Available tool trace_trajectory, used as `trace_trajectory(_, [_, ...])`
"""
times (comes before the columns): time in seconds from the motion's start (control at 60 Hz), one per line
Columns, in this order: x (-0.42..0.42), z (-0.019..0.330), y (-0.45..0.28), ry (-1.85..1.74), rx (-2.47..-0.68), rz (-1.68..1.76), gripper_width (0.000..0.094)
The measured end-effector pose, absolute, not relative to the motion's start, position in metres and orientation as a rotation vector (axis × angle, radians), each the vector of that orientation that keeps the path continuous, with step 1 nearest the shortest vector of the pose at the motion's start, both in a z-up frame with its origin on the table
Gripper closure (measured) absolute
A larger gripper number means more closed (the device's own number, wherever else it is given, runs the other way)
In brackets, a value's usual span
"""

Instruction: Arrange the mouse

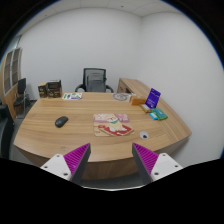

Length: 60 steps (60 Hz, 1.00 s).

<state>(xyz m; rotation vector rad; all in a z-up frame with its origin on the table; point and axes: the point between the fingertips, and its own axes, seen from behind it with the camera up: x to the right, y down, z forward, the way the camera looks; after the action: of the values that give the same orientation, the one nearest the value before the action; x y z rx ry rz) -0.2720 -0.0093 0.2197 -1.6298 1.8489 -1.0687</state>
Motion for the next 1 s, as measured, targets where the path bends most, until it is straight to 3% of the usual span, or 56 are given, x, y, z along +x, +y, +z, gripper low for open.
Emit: trace_trajectory(1.0, [-0.188, 0.114, 0.215, 1.701, -1.77, -0.806, 0.0068])
